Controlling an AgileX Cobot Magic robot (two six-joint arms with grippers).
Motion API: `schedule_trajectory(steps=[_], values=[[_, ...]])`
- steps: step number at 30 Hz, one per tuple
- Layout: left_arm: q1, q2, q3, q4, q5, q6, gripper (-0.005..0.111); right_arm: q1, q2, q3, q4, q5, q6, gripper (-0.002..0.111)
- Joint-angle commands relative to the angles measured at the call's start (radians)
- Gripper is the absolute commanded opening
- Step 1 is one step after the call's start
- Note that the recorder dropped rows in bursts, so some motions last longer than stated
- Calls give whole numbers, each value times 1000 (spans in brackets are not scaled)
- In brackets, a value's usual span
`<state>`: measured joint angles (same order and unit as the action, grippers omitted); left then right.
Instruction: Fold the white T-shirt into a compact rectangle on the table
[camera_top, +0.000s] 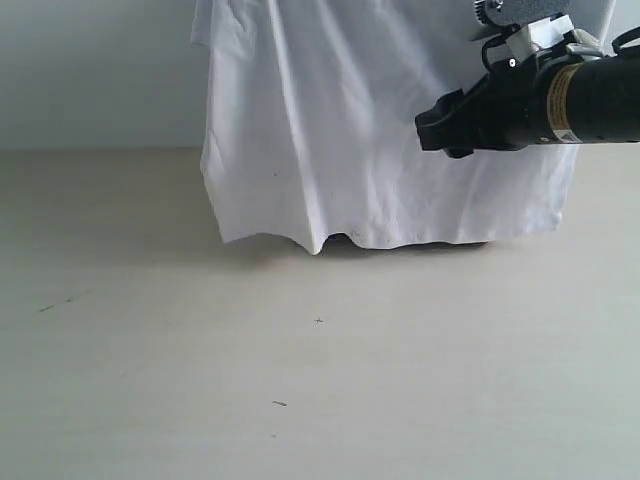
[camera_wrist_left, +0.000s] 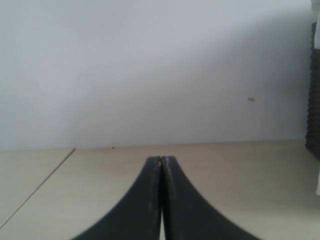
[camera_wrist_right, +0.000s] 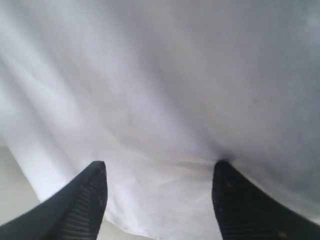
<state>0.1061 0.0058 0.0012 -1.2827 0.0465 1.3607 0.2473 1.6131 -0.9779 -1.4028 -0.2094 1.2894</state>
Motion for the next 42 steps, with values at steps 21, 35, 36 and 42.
schedule_trajectory(steps=[21, 35, 36, 42], values=[[3, -6, -1, -8, 4, -4, 0, -2, 57, -18, 88, -166, -31, 0], [3, -6, -1, -8, 4, -4, 0, -21, -266, 107, -342, -411, 6, 31], [3, -6, -1, -8, 4, -4, 0, -44, -286, 113, -342, -364, 6, 41], [3, -6, -1, -8, 4, -4, 0, -367, -352, 115, -342, -260, 175, 67]])
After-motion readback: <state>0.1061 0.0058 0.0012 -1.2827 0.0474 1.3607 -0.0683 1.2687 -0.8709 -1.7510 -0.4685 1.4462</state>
